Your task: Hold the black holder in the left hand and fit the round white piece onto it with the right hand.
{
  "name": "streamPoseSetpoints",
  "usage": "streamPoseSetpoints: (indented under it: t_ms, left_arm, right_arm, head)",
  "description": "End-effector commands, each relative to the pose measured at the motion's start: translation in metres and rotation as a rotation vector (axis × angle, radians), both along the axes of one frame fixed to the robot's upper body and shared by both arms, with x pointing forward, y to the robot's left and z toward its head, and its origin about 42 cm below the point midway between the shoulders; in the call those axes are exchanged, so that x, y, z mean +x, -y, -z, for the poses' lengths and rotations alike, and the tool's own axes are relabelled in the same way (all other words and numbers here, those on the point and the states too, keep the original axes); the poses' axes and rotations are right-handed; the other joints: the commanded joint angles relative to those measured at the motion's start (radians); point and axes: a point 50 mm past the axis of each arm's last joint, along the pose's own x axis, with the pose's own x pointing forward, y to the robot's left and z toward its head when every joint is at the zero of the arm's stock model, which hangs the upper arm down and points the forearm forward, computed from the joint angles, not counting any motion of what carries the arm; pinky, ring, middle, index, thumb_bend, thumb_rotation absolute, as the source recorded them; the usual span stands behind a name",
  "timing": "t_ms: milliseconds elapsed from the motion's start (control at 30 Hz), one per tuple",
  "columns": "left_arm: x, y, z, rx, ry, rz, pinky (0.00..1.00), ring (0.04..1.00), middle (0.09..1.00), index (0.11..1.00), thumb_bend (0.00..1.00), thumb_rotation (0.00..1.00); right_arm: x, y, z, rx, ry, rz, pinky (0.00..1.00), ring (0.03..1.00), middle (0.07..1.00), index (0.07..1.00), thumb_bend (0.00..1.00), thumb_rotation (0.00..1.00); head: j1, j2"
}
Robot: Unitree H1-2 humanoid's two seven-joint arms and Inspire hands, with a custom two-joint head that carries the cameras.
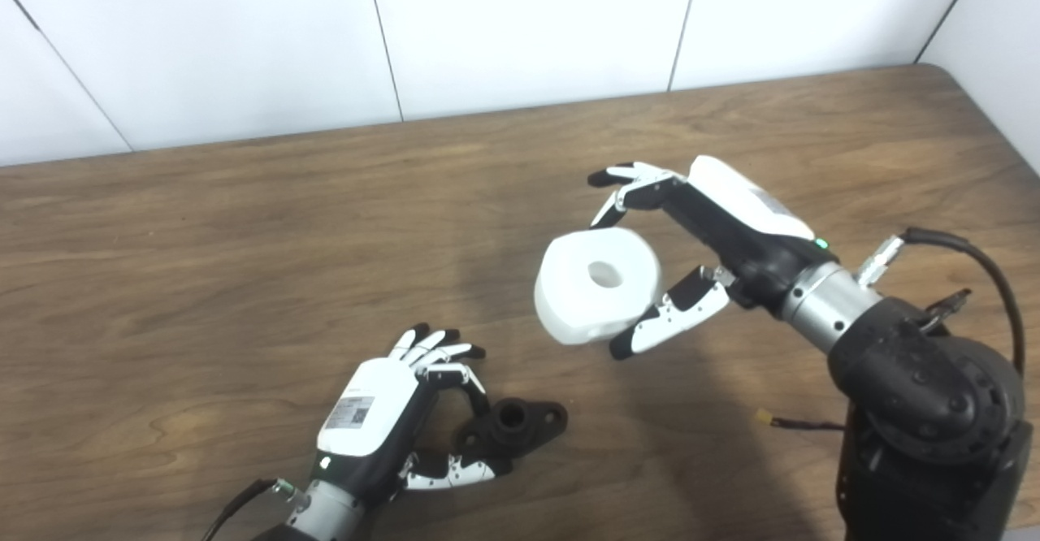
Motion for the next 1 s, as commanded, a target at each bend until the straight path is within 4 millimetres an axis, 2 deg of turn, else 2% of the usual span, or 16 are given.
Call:
streamPoseSetpoints:
  t_ms: [0, 400, 967]
  left_arm:
    - [0.000, 0.003, -0.001, 0.028, -0.016, 0.011, 1.00, 0.917, 0.812, 0.487, 0.52, 0.06]
    - [0.003, 0.009, -0.007, 0.034, -0.021, 0.013, 1.00, 0.913, 0.812, 0.488, 0.52, 0.06]
    - [0.003, 0.016, -0.009, 0.048, -0.030, 0.006, 0.99, 0.912, 0.814, 0.488, 0.52, 0.06]
  right_arm:
    - [-0.005, -0.005, -0.006, -0.016, 0.051, -0.014, 1.00, 0.953, 0.893, 0.483, 0.52, 0.14]
    - [-0.011, -0.013, 0.003, -0.045, 0.018, -0.092, 1.00, 0.947, 0.881, 0.482, 0.52, 0.15]
    - [-0.017, -0.028, 0.014, -0.060, 0.019, -0.178, 0.95, 0.934, 0.864, 0.482, 0.52, 0.15]
  head:
    - [0.003, 0.012]
    - [0.026, 0.050]
    - [0.036, 0.049]
